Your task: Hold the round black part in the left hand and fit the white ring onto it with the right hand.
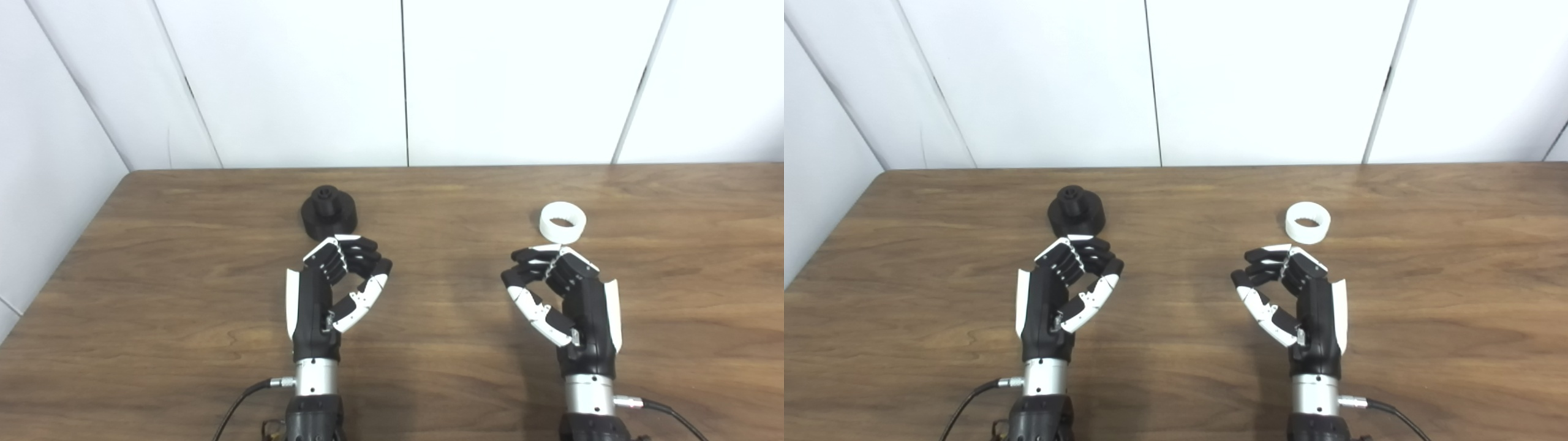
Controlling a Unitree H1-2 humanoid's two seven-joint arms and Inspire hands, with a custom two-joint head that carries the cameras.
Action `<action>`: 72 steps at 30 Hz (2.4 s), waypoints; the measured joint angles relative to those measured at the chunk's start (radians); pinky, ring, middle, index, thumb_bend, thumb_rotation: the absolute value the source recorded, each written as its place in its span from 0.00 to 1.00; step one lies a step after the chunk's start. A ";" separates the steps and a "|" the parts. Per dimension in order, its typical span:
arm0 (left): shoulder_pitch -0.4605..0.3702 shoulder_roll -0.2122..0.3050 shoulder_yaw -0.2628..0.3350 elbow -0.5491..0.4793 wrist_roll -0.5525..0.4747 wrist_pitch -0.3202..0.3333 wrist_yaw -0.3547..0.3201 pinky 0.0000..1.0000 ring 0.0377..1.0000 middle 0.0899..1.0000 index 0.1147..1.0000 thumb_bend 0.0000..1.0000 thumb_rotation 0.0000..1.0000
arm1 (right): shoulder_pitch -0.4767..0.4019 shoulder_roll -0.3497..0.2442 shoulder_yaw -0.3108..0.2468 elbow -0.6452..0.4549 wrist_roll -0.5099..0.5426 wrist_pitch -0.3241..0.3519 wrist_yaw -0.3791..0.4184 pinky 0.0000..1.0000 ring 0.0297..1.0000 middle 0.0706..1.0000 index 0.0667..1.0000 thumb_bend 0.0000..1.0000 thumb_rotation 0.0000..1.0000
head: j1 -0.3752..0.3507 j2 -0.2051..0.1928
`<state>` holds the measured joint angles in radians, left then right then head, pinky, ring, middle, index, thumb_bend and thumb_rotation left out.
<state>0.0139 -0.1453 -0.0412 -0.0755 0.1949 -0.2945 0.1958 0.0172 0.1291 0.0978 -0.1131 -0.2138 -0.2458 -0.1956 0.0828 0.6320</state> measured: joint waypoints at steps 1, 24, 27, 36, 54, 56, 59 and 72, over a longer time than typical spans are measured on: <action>0.000 0.000 0.000 0.000 0.000 0.000 0.000 0.39 0.43 0.44 0.41 0.51 0.00 | 0.000 0.000 0.000 0.000 0.000 0.001 0.001 0.42 0.49 0.54 0.46 0.50 0.14 | 0.000 0.000; 0.001 0.001 -0.002 0.000 0.002 0.001 -0.004 0.40 0.44 0.45 0.41 0.51 0.00 | 0.000 -0.006 0.001 -0.018 0.001 0.036 0.033 0.44 0.51 0.55 0.46 0.50 0.14 | 0.002 0.005; 0.002 0.001 -0.002 0.000 0.002 0.001 -0.004 0.39 0.44 0.45 0.41 0.51 0.00 | 0.000 -0.008 0.001 -0.019 0.005 0.043 0.041 0.44 0.51 0.55 0.46 0.50 0.14 | 0.006 0.005; 0.003 -0.007 -0.017 0.008 0.029 0.001 0.007 0.40 0.44 0.45 0.41 0.51 0.00 | 0.000 -0.024 -0.012 -0.016 0.052 0.040 0.063 0.43 0.50 0.55 0.46 0.50 0.15 | 0.193 -0.034; -0.003 -0.009 -0.020 0.030 0.034 0.001 0.029 0.41 0.45 0.44 0.41 0.51 0.00 | -0.015 -0.068 -0.039 0.002 0.084 0.006 0.072 0.43 0.50 0.55 0.46 0.50 0.15 | 0.199 -0.041; -0.003 -0.009 -0.020 0.030 0.034 0.001 0.029 0.42 0.45 0.44 0.41 0.51 0.00 | -0.015 -0.068 -0.039 0.003 0.082 0.006 0.072 0.43 0.50 0.55 0.46 0.50 0.15 | 0.198 -0.043; -0.004 -0.008 -0.020 0.030 0.034 0.001 0.029 0.42 0.46 0.44 0.41 0.51 0.00 | -0.015 -0.068 -0.038 0.003 0.080 0.006 0.072 0.43 0.50 0.55 0.46 0.50 0.15 | 0.198 -0.043; -0.001 0.057 -0.038 -0.119 0.071 0.206 -0.074 0.55 0.64 0.67 0.43 0.50 0.07 | -0.017 -0.068 -0.038 0.004 0.076 0.006 0.071 0.43 0.50 0.54 0.46 0.50 0.15 | 0.198 -0.041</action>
<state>0.0128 -0.0881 -0.0794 -0.1946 0.2654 -0.0886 0.1217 0.0001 0.0614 0.0593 -0.1093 -0.1379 -0.2401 -0.1244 0.2807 0.5906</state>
